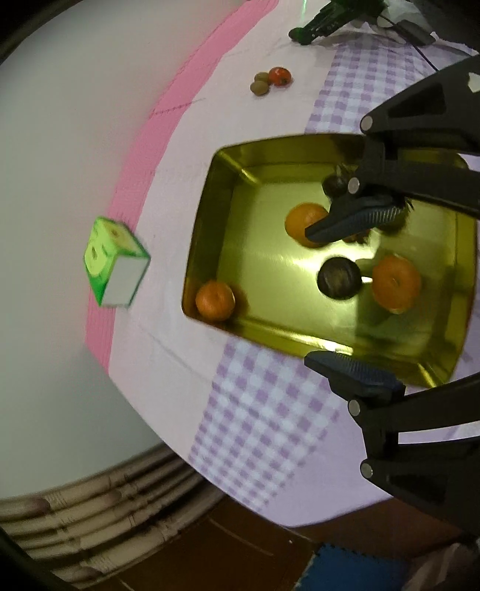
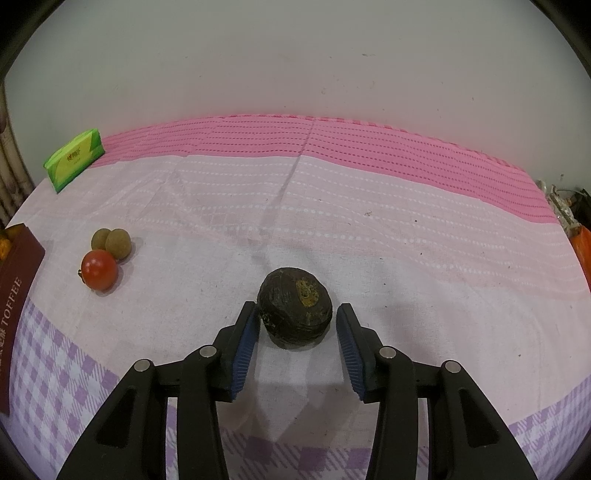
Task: Organize fruits
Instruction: 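Raise the open left tool away while the right tool carries the dark fruit over the tray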
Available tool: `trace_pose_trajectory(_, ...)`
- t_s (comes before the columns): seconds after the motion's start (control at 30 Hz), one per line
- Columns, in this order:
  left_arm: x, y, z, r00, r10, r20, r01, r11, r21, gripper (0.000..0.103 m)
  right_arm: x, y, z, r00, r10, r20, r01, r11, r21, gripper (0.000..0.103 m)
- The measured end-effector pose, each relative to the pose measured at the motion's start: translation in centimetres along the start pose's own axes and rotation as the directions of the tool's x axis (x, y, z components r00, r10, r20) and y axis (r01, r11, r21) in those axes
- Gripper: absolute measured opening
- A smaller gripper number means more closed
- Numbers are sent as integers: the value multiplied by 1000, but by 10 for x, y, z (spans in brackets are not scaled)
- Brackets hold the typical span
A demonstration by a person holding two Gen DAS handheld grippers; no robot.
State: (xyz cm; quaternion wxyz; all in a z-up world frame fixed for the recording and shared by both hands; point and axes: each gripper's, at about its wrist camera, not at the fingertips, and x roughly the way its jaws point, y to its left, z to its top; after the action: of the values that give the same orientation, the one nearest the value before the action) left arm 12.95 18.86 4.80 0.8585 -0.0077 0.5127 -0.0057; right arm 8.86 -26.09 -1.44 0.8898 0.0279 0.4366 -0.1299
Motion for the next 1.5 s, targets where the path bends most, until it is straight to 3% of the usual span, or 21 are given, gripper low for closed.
trace_pose_trajectory(0.5,-10,38,-23,998,69,10,-68,995,-69,60,3,4,6,1000,-18,-24,19,1000,23,50)
trace_pose_trajectory(0.77,-2,47,-24,997,75,-11,-76,991,-112,60,1,9,7,999,-23,-31,23,1000,12,36)
trace_pose_trajectory(1.03,4,47,-27,997,75,-29,-78,990,-121,60,-8,14,7,1000,-18,-23,18,1000,4,36)
trace_pose_trajectory(1.27,5,49,-29,996,85,-29,-88,987,-131,61,-35,40,22,998,60,24,-60,998,-20,36)
trace_pose_trajectory(1.5,3,56,-27,996,85,-29,-88,984,-153,62,-70,111,29,974,223,50,-215,969,-122,36)
